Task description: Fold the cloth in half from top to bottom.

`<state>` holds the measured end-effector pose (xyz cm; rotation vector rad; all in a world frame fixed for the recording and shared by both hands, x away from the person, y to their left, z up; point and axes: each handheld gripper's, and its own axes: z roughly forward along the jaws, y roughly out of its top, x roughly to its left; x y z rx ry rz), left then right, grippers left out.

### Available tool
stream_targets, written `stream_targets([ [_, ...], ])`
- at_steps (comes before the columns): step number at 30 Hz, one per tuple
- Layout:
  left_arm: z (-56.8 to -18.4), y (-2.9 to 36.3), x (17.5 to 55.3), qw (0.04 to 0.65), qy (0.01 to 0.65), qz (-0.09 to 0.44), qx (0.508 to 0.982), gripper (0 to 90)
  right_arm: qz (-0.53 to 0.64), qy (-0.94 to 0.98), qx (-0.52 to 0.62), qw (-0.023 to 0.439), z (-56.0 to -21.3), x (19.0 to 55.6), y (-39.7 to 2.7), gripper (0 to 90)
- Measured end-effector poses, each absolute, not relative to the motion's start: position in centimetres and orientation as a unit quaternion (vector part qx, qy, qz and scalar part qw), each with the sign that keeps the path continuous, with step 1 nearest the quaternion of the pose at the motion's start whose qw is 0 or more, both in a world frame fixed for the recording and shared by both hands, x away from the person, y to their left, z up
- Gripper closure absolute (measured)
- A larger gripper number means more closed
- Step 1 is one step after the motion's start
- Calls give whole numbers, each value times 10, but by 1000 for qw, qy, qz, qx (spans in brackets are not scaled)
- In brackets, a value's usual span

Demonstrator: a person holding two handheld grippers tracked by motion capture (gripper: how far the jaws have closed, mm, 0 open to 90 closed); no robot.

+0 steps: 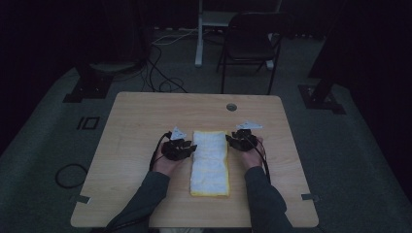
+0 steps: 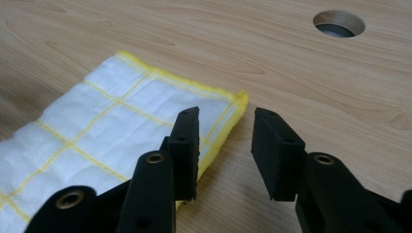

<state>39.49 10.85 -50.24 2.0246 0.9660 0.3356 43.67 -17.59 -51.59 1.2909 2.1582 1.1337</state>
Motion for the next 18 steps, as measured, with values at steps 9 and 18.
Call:
stream_targets([
  [9,-499,109,408,425,397,131,803,638,406,767,460,190,-514,438,-175,618],
  [18,-503,106,423,414,412,133,801,627,404,768,463,183,-518,443,-172,622],
])
